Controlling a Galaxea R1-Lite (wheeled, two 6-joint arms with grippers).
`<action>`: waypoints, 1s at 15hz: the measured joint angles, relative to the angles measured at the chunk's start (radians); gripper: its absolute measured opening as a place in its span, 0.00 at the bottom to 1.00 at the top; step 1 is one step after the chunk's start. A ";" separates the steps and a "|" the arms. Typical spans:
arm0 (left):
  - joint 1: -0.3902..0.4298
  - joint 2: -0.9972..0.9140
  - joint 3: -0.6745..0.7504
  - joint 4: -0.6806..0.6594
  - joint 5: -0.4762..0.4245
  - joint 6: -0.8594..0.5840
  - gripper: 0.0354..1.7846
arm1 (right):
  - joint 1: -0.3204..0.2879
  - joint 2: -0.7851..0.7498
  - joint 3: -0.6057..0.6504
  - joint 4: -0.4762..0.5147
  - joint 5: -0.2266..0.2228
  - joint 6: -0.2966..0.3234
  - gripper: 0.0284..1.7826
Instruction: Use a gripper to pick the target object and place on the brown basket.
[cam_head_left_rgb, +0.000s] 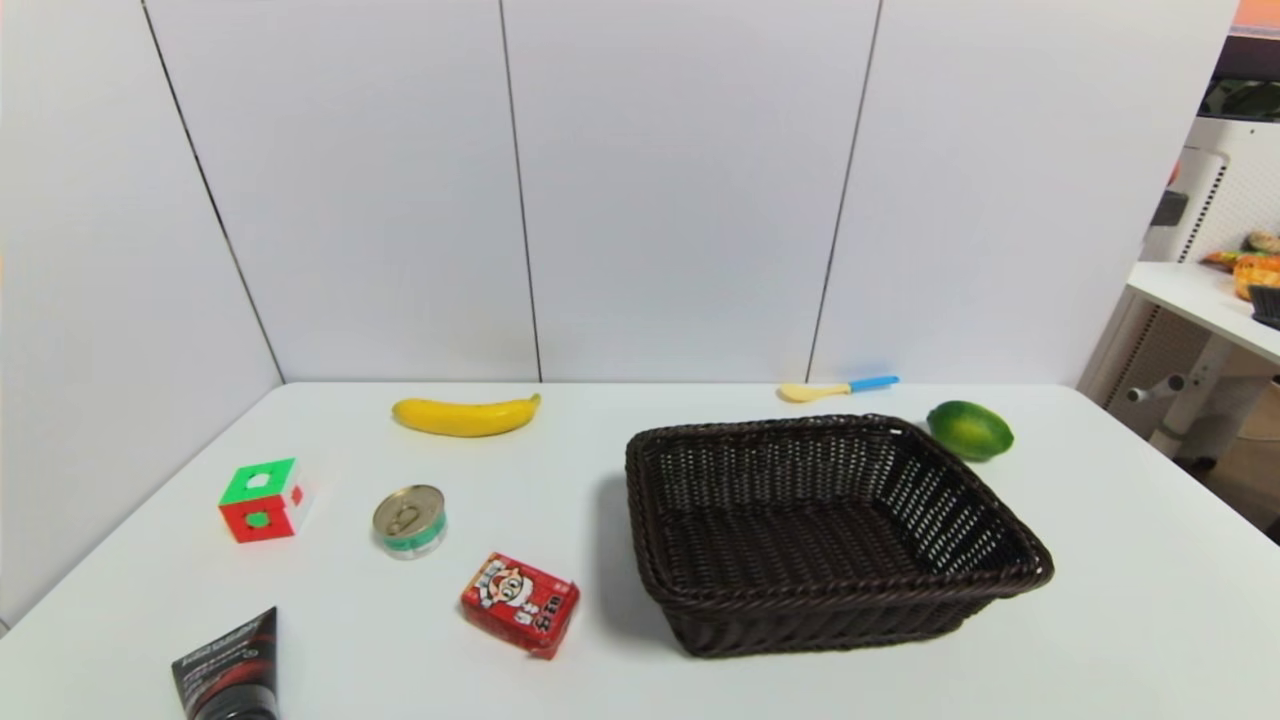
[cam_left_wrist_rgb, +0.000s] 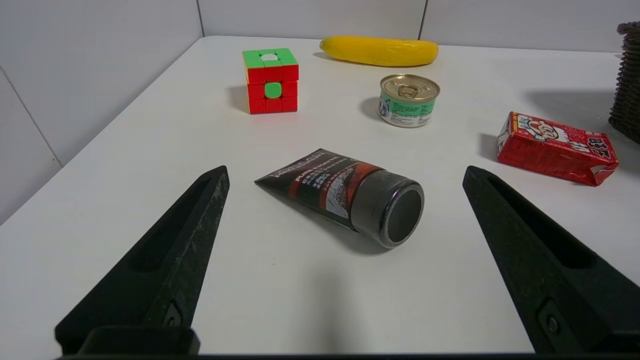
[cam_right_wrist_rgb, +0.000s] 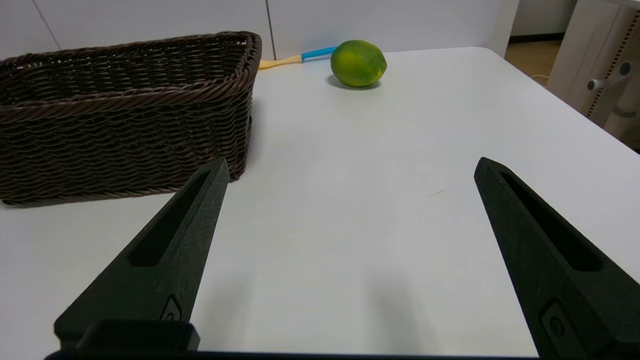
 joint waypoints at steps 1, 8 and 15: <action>0.000 0.000 0.000 0.000 0.000 0.000 0.94 | 0.000 0.000 0.000 0.000 0.000 0.000 0.95; 0.000 0.014 0.000 0.000 0.002 -0.007 0.94 | -0.001 0.000 0.000 0.000 0.000 0.000 0.95; 0.060 0.466 -0.364 0.013 0.001 0.071 0.94 | 0.000 0.000 0.000 0.000 0.000 0.000 0.95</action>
